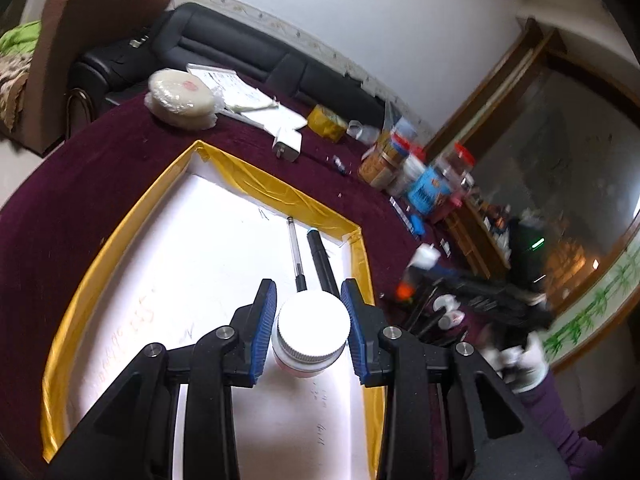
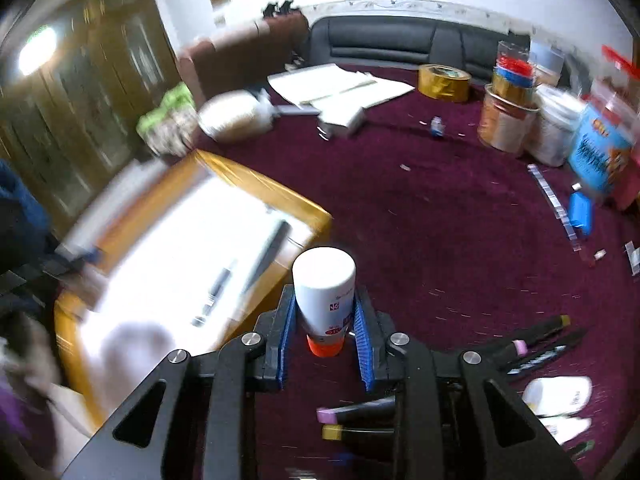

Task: Organize rigid objects
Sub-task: 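Carry the red-labelled bottle to the tray with left while right grasps orange-capped white bottle, then set both bottles down in the tray and open both tools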

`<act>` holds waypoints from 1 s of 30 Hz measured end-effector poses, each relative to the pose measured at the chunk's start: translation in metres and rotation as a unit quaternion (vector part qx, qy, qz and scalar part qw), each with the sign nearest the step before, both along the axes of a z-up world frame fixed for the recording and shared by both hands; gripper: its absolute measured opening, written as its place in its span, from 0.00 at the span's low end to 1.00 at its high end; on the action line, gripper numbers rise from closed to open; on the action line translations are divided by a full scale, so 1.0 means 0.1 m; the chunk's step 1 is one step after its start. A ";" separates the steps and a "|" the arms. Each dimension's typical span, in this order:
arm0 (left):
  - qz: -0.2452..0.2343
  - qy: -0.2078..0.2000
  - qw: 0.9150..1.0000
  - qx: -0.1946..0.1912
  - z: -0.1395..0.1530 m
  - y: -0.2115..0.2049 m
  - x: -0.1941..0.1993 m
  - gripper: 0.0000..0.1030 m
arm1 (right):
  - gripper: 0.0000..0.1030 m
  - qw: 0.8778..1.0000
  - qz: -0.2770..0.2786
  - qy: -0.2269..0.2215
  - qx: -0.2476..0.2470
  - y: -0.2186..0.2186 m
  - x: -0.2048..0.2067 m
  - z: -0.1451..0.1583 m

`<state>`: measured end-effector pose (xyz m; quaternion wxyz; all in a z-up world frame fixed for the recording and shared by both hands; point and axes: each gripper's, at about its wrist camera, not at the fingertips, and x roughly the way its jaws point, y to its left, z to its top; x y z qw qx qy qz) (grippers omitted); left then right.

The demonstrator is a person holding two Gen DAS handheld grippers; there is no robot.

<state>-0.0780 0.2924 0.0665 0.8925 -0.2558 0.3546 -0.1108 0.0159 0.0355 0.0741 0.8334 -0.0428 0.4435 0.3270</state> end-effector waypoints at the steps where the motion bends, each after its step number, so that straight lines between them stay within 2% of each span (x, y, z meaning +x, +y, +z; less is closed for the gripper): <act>1: -0.007 0.008 1.000 0.012 0.01 -0.01 0.09 0.30 | 0.23 1.000 0.006 0.018 0.024 0.05 0.03 0.04; 5: -0.024 0.046 0.997 0.050 -0.08 -0.01 0.49 0.30 | 0.23 0.992 0.031 0.090 0.081 0.43 0.07 0.02; 9: -0.024 0.110 0.993 0.016 -0.39 0.12 0.85 0.30 | 0.23 0.988 0.045 0.129 0.070 0.97 0.14 -0.23; 11: -0.021 0.126 0.992 0.006 -0.49 0.16 0.94 0.30 | 0.23 0.987 0.049 0.139 0.059 1.11 0.16 -0.33; 13: -0.015 0.127 0.992 -0.007 -0.51 0.21 0.98 0.30 | 0.24 0.989 0.047 0.135 0.040 1.24 0.14 -0.39; 15: -0.007 0.124 0.992 -0.011 -0.50 0.23 1.01 0.34 | 0.24 0.990 0.038 0.131 0.028 1.29 0.18 -0.44; 17: -0.003 0.121 0.993 -0.008 -0.48 0.24 1.02 0.47 | 0.25 0.992 0.019 0.123 0.023 1.28 0.25 -0.45; 19: 0.005 0.117 0.993 -0.006 -0.45 0.27 1.02 0.53 | 0.30 0.992 0.010 0.124 0.031 1.22 0.33 -0.44; 22: 0.015 0.110 0.994 -0.015 -0.42 0.33 0.99 0.53 | 0.36 0.992 -0.004 0.115 0.049 1.09 0.36 -0.36; 27: 0.038 0.082 0.996 -0.023 -0.24 0.41 0.80 0.54 | 0.36 0.993 -0.024 0.092 0.075 0.79 0.29 -0.17; 30: 0.041 0.063 0.997 -0.018 -0.11 0.35 0.62 0.58 | 0.37 0.994 -0.033 0.065 0.078 0.56 0.18 -0.06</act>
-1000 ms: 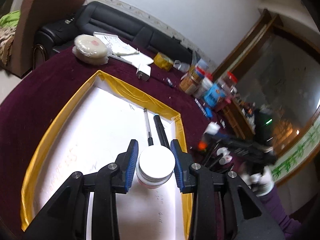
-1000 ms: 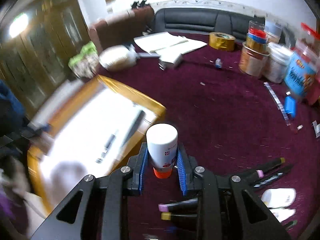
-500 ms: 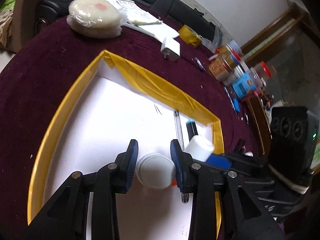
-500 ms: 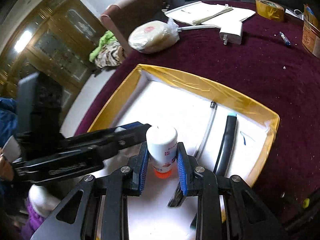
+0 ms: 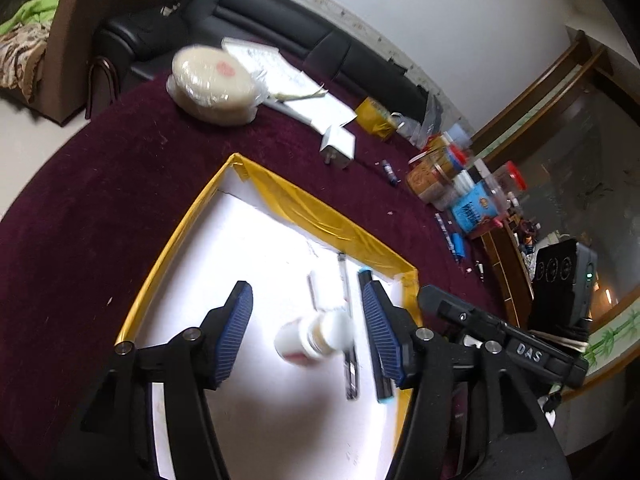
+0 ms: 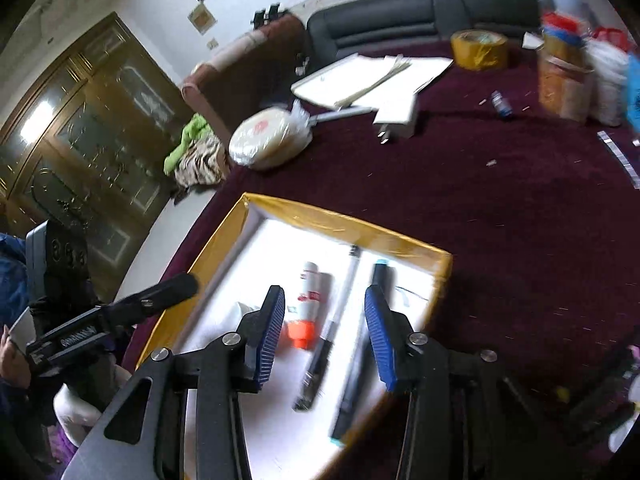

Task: Organize rigid objects
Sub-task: 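Set both bottles down in the tray and open both tools, then return the left tool to the pile and grasp the yellow-capped black marker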

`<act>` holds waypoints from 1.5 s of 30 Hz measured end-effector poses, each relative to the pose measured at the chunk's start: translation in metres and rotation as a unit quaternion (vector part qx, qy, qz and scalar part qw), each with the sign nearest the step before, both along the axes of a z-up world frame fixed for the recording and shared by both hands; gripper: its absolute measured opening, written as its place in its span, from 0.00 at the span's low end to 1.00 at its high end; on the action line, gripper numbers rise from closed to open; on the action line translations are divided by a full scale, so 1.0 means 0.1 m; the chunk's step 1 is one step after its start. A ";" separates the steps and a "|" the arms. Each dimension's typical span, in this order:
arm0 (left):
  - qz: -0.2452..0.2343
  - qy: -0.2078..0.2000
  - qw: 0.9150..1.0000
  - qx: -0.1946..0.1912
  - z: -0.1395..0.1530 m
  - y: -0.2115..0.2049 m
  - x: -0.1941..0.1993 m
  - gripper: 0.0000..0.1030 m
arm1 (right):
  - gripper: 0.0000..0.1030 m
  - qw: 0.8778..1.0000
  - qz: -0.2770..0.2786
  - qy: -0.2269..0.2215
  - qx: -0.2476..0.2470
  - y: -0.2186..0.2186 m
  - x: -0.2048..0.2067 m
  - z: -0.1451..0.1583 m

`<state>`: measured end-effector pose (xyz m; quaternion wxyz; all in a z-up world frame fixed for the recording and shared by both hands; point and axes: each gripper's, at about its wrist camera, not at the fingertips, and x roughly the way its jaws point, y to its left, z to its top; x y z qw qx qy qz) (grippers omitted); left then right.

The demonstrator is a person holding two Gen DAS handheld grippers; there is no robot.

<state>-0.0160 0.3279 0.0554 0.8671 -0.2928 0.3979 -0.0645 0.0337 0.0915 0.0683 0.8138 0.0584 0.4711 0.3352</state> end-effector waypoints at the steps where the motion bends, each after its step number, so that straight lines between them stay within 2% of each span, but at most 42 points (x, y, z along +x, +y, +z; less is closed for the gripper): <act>1: -0.001 -0.005 1.000 0.003 0.04 -0.04 -0.06 0.59 | 0.38 1.000 -0.004 -0.007 -0.001 -0.05 -0.03 0.02; 4: -0.010 -0.016 1.000 0.018 0.15 -0.22 -0.21 0.63 | 0.44 0.999 -0.024 -0.031 -0.002 -0.39 -0.15 0.09; 7: -0.030 -0.023 0.999 0.029 0.25 -0.44 -0.32 0.68 | 0.46 0.997 -0.055 -0.047 -0.005 -0.75 -0.24 0.11; 11: -0.072 -0.039 0.995 0.052 0.34 -0.86 -0.43 0.70 | 0.48 0.992 -0.119 -0.041 0.011 -1.40 -0.29 0.05; 19: -0.165 -0.037 0.979 0.113 0.33 -1.76 -0.51 0.70 | 0.48 0.973 -0.226 -0.048 0.024 -2.44 -0.32 -0.13; 25: -0.198 -0.010 0.967 0.159 0.17 -2.32 -0.29 0.70 | 0.48 0.958 -0.277 -0.069 0.024 -2.82 -0.27 -0.30; 30: -0.213 0.005 0.956 0.203 -0.05 -2.73 0.03 0.70 | 0.48 0.957 -0.278 -0.064 0.045 -2.99 -0.25 -0.37; 33: -0.227 0.002 0.944 0.239 -0.20 -2.96 0.25 0.69 | 0.48 0.961 -0.267 -0.058 0.052 -2.95 -0.28 -0.39; 34: -0.231 0.002 0.939 0.254 -0.25 -3.02 0.31 0.62 | 0.48 0.962 -0.262 -0.056 0.053 -2.94 -0.28 -0.39; 35: -0.235 0.001 0.934 0.268 -0.29 -3.07 0.37 0.48 | 0.48 0.963 -0.258 -0.056 0.053 -2.93 -0.29 -0.39; 36: -0.238 -0.009 0.932 0.273 -0.31 -3.11 0.42 0.38 | 0.48 0.963 -0.256 -0.056 0.053 -2.92 -0.30 -0.40; 37: -0.239 -0.007 0.932 0.271 -0.32 -3.11 0.46 0.21 | 0.48 0.964 -0.255 -0.054 0.054 -2.91 -0.31 -0.40; 39: -0.238 0.011 0.939 0.249 -0.35 -3.07 0.50 0.18 | 0.48 0.964 -0.256 -0.050 0.055 -2.91 -0.30 -0.41; 45: -0.252 0.013 0.929 0.272 -0.36 -3.12 0.32 0.19 | 0.48 0.962 -0.261 -0.037 0.066 -2.94 -0.29 -0.44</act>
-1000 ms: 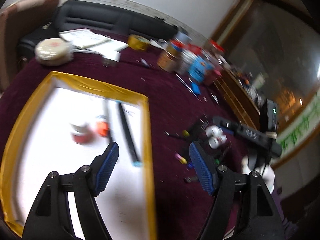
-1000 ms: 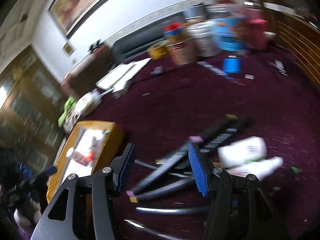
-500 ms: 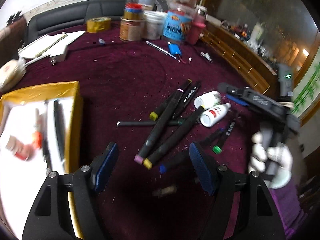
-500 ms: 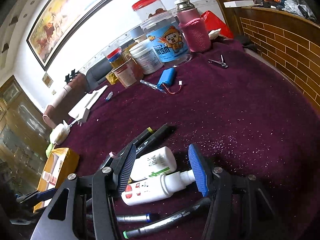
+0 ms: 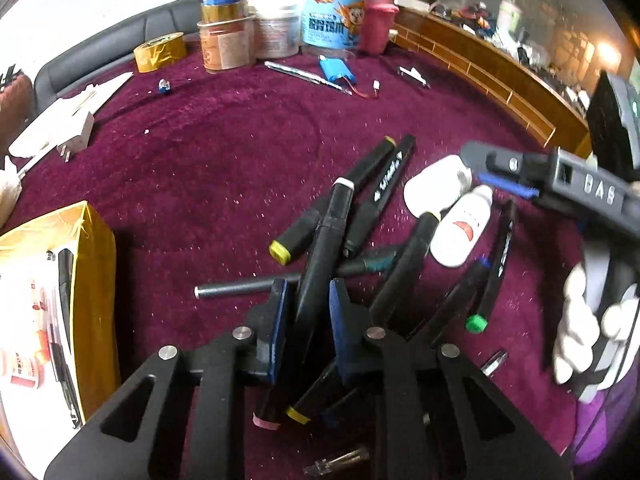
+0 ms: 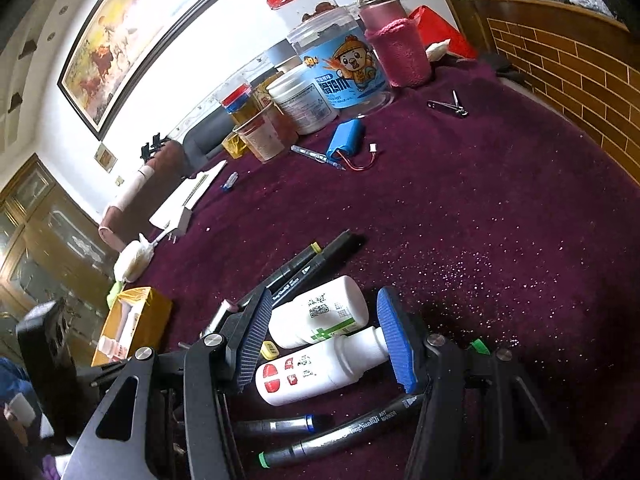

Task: Organize rigid objects
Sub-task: 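Return the left tool to the pile and grasp the yellow-capped black marker, then grasp the pink-capped black marker with right tool while left lifts the yellow-capped marker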

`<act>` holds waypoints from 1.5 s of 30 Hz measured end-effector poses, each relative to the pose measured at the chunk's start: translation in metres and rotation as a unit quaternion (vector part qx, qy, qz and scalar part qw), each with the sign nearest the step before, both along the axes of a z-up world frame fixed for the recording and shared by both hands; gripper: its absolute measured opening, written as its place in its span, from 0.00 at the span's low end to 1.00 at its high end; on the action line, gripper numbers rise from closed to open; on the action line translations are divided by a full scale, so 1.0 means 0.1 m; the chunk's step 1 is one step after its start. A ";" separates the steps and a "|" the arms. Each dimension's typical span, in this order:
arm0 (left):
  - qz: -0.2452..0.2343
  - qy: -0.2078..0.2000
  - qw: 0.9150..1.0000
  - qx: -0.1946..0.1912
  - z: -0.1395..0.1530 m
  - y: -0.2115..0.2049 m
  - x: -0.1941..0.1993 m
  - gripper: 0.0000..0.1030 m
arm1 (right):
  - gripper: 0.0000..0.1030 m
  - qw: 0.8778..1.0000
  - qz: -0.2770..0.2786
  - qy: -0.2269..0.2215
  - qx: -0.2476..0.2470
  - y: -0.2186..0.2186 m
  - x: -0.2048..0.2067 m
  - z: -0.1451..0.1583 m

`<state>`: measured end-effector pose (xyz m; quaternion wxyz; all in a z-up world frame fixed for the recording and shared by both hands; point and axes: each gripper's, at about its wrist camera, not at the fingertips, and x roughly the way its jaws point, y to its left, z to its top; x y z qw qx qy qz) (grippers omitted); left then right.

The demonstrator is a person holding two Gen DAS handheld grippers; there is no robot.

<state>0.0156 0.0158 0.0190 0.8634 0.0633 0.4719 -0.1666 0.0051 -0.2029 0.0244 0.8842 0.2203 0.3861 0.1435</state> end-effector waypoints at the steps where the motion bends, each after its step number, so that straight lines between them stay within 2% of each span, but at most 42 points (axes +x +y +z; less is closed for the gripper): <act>1: 0.003 0.004 1.000 0.005 -0.04 -0.02 0.03 0.19 | 0.48 1.000 -0.001 0.002 -0.003 0.01 0.00 -0.01; 5: 0.014 0.001 1.000 -0.014 -0.07 -0.01 0.09 0.18 | 0.48 1.000 -0.006 0.007 -0.012 0.00 0.01 -0.04; 9: 0.034 -0.013 0.996 -0.087 0.13 0.26 -0.08 0.14 | 0.48 1.000 -0.012 0.008 -0.012 -0.03 0.02 -0.05; 15: 0.061 -0.059 0.976 -0.203 0.55 0.80 -0.59 0.14 | 0.48 1.000 -0.014 0.014 -0.023 -0.02 0.04 -0.09; 20: 0.079 -0.091 0.956 -0.266 0.70 1.21 -0.97 0.14 | 0.48 0.999 -0.025 0.013 -0.030 -0.05 0.03 -0.10; 24: 0.094 -0.087 0.952 -0.279 0.68 1.42 -1.07 0.14 | 0.48 0.998 -0.036 -0.015 -0.056 0.05 -0.08 0.08; 27: 0.094 -0.082 0.951 -0.284 0.62 1.50 -1.10 0.14 | 0.48 0.998 0.010 -0.036 -0.051 0.37 -0.25 0.27; 29: 0.091 -0.073 0.950 -0.290 0.58 1.50 -1.09 0.14 | 0.48 0.997 0.051 -0.027 -0.054 0.66 -0.29 0.30; 31: 0.084 -0.065 0.949 -0.298 0.55 1.49 -1.09 0.14 | 0.48 0.994 0.100 -0.003 -0.038 0.94 -0.26 0.25; 34: 0.081 -0.073 0.952 -0.285 0.58 1.48 -1.17 0.14 | 0.48 0.988 0.146 0.028 -0.033 1.31 -0.20 0.14; 35: 0.081 -0.077 0.953 -0.280 0.59 1.48 -1.19 0.14 | 0.48 0.986 0.156 0.034 -0.039 1.42 -0.18 0.11; 39: 0.084 -0.084 0.958 -0.262 0.60 1.48 -1.25 0.14 | 0.48 0.975 0.148 0.067 -0.148 1.89 -0.08 -0.08; 40: 0.084 -0.084 0.958 -0.260 0.60 1.47 -1.26 0.14 | 0.46 0.973 0.145 0.072 -0.163 1.94 -0.05 -0.11; 41: 0.084 -0.082 0.959 -0.259 0.60 1.46 -1.26 0.15 | 0.44 0.972 0.135 0.057 -0.184 1.99 -0.06 -0.09; 42: 0.083 -0.081 0.959 -0.257 0.60 1.46 -1.27 0.15 | 0.29 0.970 0.128 0.059 -0.198 2.00 -0.07 -0.10; 43: 0.082 -0.080 0.960 -0.254 0.60 1.45 -1.27 0.15 | 0.24 0.971 0.122 0.055 -0.200 1.97 -0.08 -0.09; 45: 0.077 -0.075 0.963 -0.246 0.59 1.40 -1.25 0.16 | 0.17 0.978 0.133 0.063 -0.149 1.84 -0.08 -0.08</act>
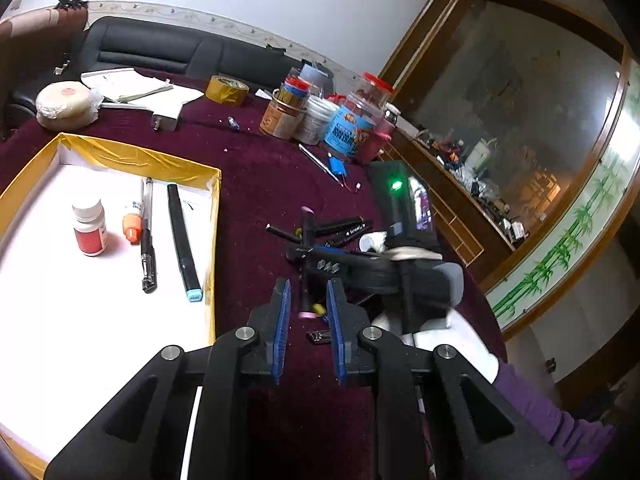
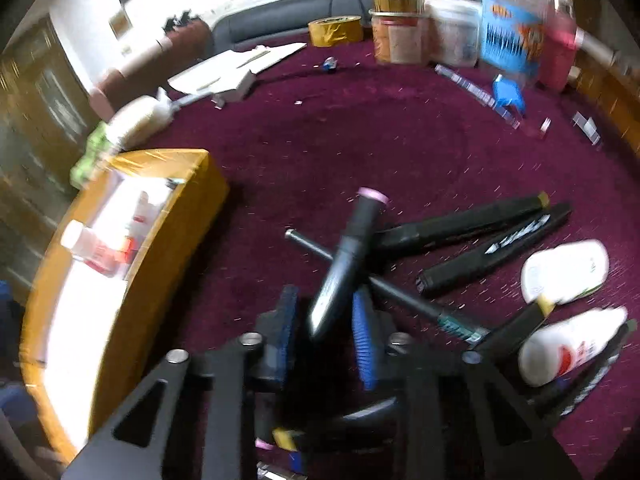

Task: Organize rigid objects
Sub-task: 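Grasp the pink-capped black marker with right tool while left lifts the yellow-capped marker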

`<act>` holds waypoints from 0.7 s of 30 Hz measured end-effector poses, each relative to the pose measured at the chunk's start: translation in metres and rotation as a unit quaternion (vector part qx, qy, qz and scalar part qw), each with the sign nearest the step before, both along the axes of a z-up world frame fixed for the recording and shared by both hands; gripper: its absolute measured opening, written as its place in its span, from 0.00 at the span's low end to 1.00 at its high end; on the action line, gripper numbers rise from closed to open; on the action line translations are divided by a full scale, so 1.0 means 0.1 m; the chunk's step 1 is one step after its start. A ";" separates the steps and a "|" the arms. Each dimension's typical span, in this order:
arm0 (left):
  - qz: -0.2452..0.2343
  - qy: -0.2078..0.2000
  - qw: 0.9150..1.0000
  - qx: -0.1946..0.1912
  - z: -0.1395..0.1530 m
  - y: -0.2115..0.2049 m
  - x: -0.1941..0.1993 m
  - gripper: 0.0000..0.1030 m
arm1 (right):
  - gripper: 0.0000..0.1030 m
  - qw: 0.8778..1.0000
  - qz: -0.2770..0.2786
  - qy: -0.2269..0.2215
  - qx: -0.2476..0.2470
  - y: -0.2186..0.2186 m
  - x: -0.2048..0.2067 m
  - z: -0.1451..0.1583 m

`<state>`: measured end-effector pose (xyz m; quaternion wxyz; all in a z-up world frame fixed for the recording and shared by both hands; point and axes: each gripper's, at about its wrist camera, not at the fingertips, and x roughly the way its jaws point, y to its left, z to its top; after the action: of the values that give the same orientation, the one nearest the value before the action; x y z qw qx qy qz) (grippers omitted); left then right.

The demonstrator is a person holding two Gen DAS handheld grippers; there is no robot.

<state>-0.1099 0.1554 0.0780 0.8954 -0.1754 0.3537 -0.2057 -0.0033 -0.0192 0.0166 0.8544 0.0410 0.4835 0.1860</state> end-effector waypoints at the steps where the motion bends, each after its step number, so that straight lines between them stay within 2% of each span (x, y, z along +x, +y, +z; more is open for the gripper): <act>1: -0.004 0.001 1.000 0.003 -0.01 -0.02 0.01 0.20 | 0.16 1.000 -0.002 -0.001 0.019 -0.08 -0.01 0.02; 4: -0.016 0.010 1.000 0.023 -0.07 -0.17 0.06 0.30 | 0.14 0.996 -0.003 -0.016 0.083 -0.35 -0.08 0.14; 7: -0.028 0.026 0.998 0.045 -0.14 -0.35 0.13 0.30 | 0.13 0.991 0.003 -0.037 0.127 -0.61 -0.16 0.29; 9: -0.033 0.028 0.997 0.068 -0.15 -0.49 0.20 0.35 | 0.13 0.988 0.005 -0.050 0.147 -0.79 -0.19 0.37; 11: -0.036 0.027 0.995 0.089 -0.16 -0.62 0.29 0.46 | 0.13 0.983 0.004 -0.054 0.175 -0.95 -0.19 0.42; 17: -0.061 0.042 0.987 0.142 -0.26 -1.05 0.54 0.46 | 0.13 0.961 -0.011 -0.050 0.270 -1.46 -0.13 0.30; 21: -0.100 0.035 0.976 0.192 -0.35 -1.38 0.60 0.46 | 0.13 0.939 -0.038 -0.022 0.341 -1.77 -0.05 0.13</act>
<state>-0.0499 0.0174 0.0431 0.8741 0.0288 0.4338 -0.2166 -0.0081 -0.1959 0.0299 0.8059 0.3445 0.3702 0.3079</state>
